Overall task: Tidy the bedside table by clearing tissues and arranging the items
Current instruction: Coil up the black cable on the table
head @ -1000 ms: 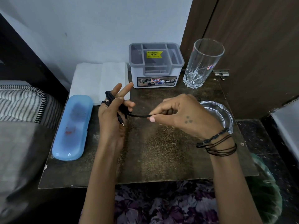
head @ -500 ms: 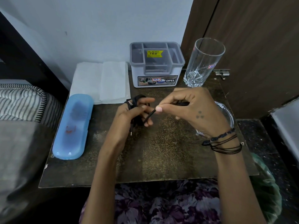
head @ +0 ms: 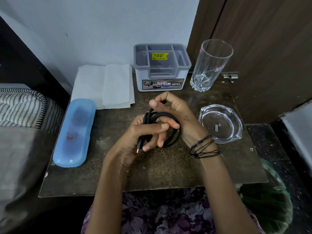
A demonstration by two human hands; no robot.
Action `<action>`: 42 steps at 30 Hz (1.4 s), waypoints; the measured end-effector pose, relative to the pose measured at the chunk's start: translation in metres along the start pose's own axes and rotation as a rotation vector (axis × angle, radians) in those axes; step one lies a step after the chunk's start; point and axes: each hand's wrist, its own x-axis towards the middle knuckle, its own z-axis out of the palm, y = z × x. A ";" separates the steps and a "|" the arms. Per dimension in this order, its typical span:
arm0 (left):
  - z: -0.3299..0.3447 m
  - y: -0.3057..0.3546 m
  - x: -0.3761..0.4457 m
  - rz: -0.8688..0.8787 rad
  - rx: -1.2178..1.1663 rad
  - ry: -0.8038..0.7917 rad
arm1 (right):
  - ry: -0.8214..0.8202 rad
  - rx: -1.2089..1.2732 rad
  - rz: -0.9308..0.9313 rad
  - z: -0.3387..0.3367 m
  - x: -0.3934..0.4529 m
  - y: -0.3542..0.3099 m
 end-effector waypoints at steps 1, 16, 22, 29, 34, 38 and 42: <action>0.000 0.000 0.001 -0.002 0.028 0.033 | 0.011 -0.015 0.002 0.000 0.001 0.001; 0.005 -0.001 0.013 -0.017 0.048 0.318 | 0.090 0.253 -0.012 -0.001 0.006 0.010; 0.010 -0.005 0.017 -0.005 0.136 0.494 | 0.054 0.188 0.010 -0.001 0.005 0.008; 0.003 -0.004 0.013 -0.028 0.206 0.543 | -0.201 0.027 0.115 -0.017 -0.005 -0.002; 0.006 -0.004 0.012 0.005 0.217 0.553 | -0.225 -0.050 0.090 -0.018 -0.004 -0.002; 0.004 -0.005 0.012 -0.023 0.201 0.569 | -0.207 -0.082 0.081 -0.017 -0.003 0.001; 0.002 -0.004 0.012 -0.040 0.159 0.571 | -0.173 -0.094 0.082 -0.013 -0.001 0.001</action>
